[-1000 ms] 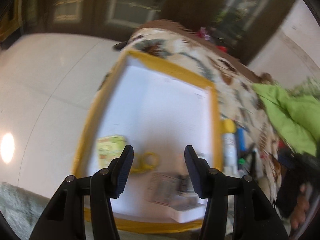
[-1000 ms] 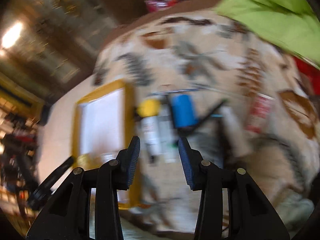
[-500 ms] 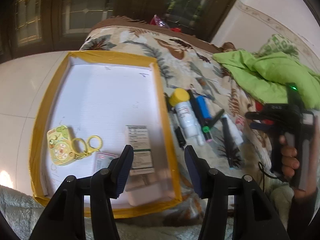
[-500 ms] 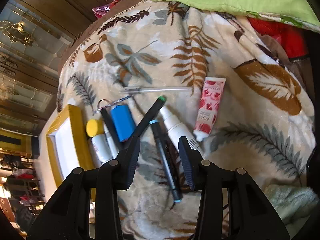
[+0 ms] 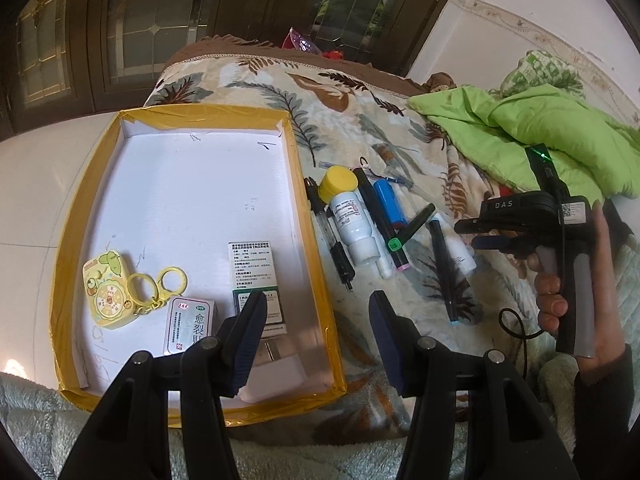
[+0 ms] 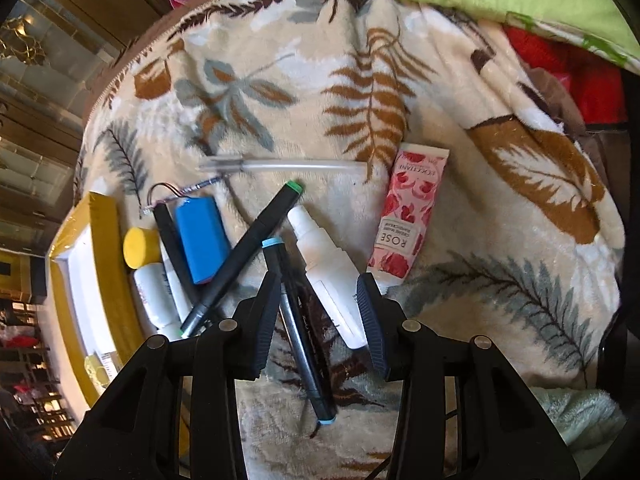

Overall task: Organize rigid objects
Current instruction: 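Grasp the white spray bottle with the right tool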

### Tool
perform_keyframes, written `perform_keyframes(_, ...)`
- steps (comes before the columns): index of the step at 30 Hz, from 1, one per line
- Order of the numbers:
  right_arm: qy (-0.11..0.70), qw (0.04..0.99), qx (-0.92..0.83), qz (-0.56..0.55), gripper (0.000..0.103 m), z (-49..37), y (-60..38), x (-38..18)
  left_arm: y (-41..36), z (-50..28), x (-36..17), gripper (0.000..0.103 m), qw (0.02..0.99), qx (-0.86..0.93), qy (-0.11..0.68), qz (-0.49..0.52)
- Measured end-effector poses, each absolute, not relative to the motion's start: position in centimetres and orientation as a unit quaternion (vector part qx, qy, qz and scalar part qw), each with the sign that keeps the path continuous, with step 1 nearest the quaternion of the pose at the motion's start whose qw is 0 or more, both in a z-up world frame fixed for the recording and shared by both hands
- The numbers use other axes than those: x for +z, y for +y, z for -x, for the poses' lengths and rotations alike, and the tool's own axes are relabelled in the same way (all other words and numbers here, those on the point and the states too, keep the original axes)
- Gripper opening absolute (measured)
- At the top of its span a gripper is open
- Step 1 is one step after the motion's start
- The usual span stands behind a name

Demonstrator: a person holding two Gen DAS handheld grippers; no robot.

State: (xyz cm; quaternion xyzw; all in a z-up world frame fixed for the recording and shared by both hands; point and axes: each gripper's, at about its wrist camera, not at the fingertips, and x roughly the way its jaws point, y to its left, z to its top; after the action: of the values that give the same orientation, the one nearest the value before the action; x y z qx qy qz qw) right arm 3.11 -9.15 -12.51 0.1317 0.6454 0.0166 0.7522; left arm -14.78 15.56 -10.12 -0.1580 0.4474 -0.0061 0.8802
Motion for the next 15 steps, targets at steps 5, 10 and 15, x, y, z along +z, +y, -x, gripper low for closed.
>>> perform_keyframes(5,0.652,0.748,0.000,-0.124,0.040,-3.4,-9.3,-13.5,15.5,14.7,-10.2,0.053,0.880,-0.003,0.450,0.155)
perform_keyframes(10,0.669,0.732,-0.003,-0.127,0.038,-3.6,-9.2,-15.0,15.4,14.6,-10.4,0.053,0.879,0.000,0.452,0.151)
perform_keyframes(15,0.682,0.720,-0.011,-0.128,0.034,-3.6,-9.2,-15.5,15.3,14.7,-10.2,0.053,0.881,-0.001,0.450,0.145)
